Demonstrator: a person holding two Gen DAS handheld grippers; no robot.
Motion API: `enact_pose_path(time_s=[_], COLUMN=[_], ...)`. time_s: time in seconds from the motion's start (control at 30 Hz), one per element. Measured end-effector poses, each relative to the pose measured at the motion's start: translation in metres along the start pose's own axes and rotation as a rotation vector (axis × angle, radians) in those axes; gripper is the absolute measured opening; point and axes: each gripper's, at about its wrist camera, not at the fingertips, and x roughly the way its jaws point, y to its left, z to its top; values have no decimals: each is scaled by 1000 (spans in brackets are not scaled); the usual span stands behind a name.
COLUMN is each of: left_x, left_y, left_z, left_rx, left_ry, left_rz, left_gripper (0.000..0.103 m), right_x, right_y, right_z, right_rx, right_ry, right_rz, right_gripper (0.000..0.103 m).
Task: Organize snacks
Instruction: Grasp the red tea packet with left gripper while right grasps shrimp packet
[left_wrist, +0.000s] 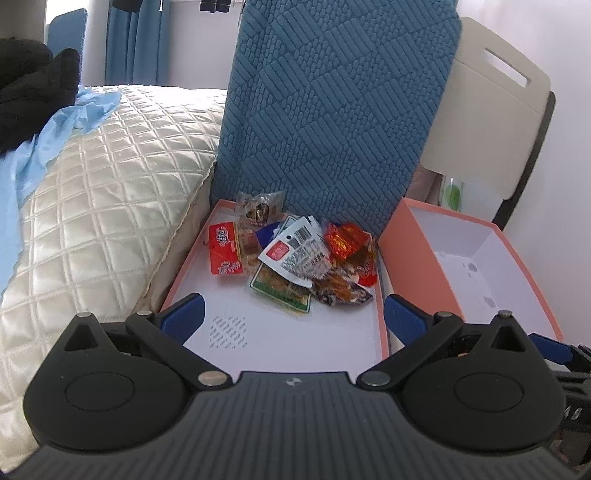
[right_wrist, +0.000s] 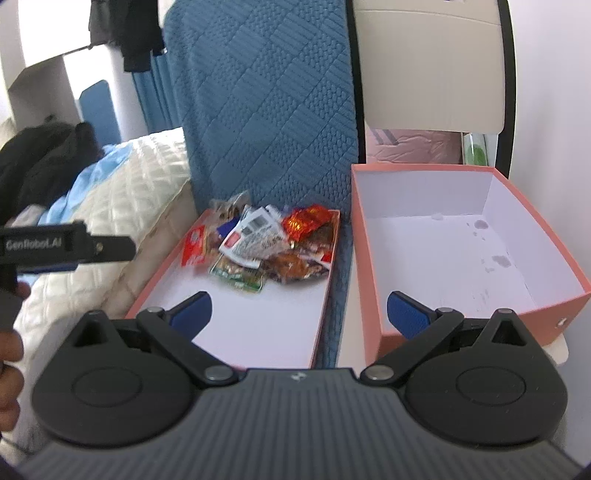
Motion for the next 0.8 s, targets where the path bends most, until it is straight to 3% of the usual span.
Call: enact_pose_path(time_s=[0.33, 0.5, 0.63, 0.73, 0.8], left_x=[56, 94, 138, 163, 176], left_y=[20, 20, 21, 23, 26], left_z=[28, 48, 61, 68, 70], left_rx=[-91, -99, -147, -164, -175], left_ry=[15, 30, 82, 111, 126], left_rz=[-73, -126, -212, -240, -242], left_gripper=[103, 103, 103, 103, 102], right_x=[45, 68, 89, 105, 115], right_y=[-4, 6, 17, 22, 27], right_z=[17, 18, 18, 20, 23], right_rx=[22, -21, -72, -98, -127], right_ry=[4, 40, 64, 80, 79], right_rz=[17, 83, 102, 109, 121], right_gripper=[97, 90, 86, 77, 77])
